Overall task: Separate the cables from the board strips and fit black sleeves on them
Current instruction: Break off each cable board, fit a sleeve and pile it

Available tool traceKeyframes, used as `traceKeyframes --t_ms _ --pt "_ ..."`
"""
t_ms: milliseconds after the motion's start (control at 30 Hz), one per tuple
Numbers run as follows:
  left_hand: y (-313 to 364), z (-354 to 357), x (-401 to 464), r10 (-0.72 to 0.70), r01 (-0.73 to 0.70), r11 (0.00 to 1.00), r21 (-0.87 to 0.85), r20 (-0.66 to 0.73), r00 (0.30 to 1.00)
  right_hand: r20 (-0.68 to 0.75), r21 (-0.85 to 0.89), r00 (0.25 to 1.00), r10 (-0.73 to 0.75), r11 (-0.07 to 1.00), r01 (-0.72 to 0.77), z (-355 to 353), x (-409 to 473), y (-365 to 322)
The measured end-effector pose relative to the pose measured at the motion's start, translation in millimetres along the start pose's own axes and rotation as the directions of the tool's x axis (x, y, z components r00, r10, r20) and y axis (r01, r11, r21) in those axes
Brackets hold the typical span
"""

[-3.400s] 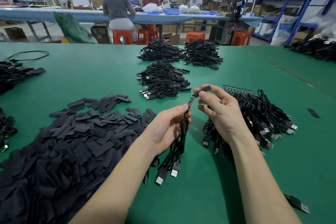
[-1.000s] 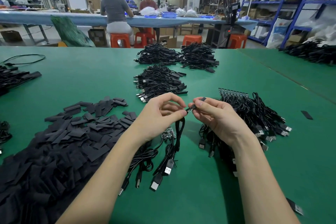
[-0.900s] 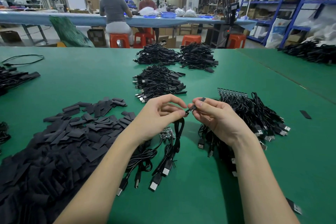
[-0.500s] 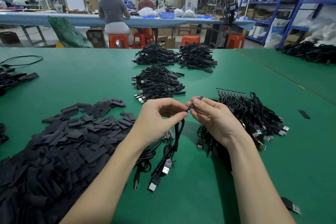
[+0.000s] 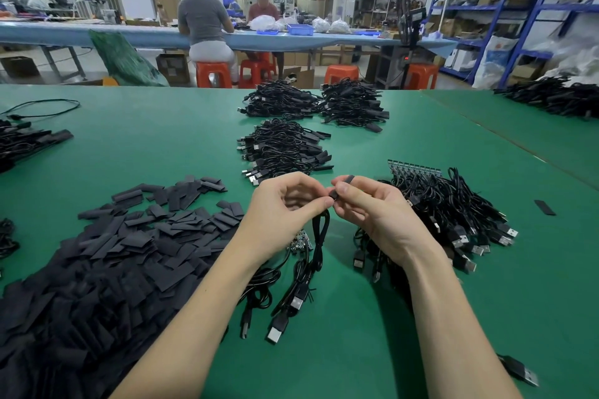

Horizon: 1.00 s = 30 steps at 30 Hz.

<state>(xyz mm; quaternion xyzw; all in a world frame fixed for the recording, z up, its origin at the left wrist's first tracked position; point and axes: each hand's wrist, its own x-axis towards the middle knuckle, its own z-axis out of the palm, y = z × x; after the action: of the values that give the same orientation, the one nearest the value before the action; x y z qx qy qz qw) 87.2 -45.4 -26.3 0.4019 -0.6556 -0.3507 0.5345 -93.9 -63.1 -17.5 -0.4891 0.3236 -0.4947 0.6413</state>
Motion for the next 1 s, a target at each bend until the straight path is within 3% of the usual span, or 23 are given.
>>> traceKeyframes --t_ms 167,333,1000 --pt "-2 4 1 -0.049 0.044 0.996 -0.074 -0.070 0.996 -0.107 0.011 0.986 -0.132 0.991 0.134 9 2 2" --pt "-4 6 2 -0.099 0.091 0.991 -0.095 -0.091 0.991 -0.168 0.020 0.972 -0.167 0.985 0.173 11 2 4" --pt "-5 5 4 -0.119 0.105 0.989 -0.108 -0.127 0.985 -0.217 0.109 0.970 -0.109 0.985 0.135 18 6 11"
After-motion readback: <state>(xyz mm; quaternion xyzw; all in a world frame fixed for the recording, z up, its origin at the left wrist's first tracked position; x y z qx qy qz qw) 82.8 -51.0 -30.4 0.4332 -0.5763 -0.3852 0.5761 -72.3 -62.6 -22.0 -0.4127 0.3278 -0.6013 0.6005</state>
